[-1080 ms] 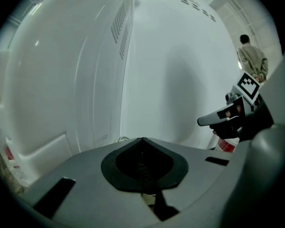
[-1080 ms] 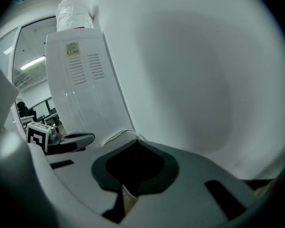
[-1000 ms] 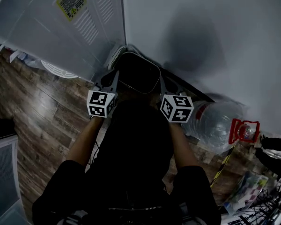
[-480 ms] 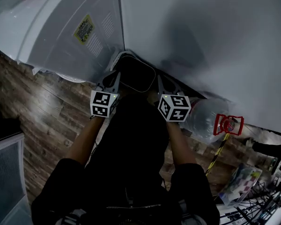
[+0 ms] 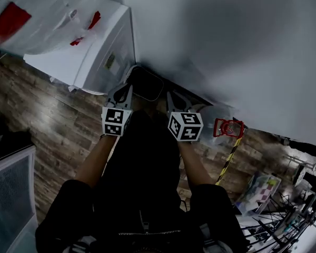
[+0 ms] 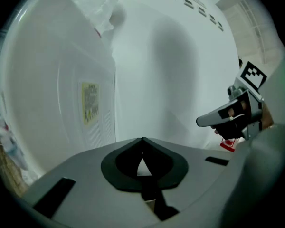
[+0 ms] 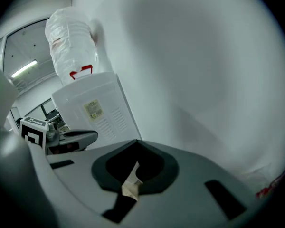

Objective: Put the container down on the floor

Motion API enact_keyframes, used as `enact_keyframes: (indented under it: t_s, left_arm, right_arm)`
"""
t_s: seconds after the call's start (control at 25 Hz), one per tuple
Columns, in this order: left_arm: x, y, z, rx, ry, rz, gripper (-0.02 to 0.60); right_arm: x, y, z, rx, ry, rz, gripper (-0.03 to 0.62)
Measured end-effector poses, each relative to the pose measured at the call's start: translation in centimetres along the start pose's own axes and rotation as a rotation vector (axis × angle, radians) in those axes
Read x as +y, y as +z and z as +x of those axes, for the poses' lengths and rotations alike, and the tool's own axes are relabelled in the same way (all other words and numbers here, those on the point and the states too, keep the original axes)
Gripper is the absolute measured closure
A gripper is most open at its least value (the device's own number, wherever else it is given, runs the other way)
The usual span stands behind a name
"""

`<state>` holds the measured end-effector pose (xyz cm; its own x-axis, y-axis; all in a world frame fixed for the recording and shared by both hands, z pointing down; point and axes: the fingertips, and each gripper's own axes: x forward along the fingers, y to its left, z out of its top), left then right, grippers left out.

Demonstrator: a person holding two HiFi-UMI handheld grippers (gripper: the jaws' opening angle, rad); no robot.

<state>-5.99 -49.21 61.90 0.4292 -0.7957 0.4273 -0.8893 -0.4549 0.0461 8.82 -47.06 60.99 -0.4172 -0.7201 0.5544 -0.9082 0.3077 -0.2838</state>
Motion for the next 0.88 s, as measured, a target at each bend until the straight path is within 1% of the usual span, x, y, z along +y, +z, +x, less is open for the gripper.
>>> enact_keyframes:
  t_s: [0.16, 0.28, 0.44, 0.64, 0.76, 0.88]
  left_arm:
    - [-1.4, 6.3, -3.3, -0.009, -0.005, -0.006, 0.566]
    - [-2.2, 9.3, -5.3, 0.014, -0.015, -0.012, 0.566]
    - [-3.3, 13.0, -7.8, 0.022, -0.017, -0.030, 0.566]
    - [-4.7, 16.3, -10.5, 0.019, -0.024, -0.021, 0.566]
    - [-5.3, 17.5, -12.2, 0.024, -0.022, -0.025, 0.566]
    - [-5.7, 18.5, -13.9, 0.024, -0.015, -0.029, 0.566]
  right_arm:
    - [2.4, 4.3, -4.8, 0.007, -0.008, 0.001, 0.585]
    - [3.7, 6.6, -7.3, 0.021, -0.016, 0.012, 0.585]
    - [5.5, 8.8, -10.5, 0.051, -0.023, -0.008, 0.585]
    - [7.7, 11.3, -13.6, 0.036, 0.001, -0.023, 0.585]
    - [8.8, 12.1, -15.1, 0.026, 0.008, -0.018, 0.585]
    - [10.1, 13.4, -16.7, -0.015, -0.001, -0.032, 0.585]
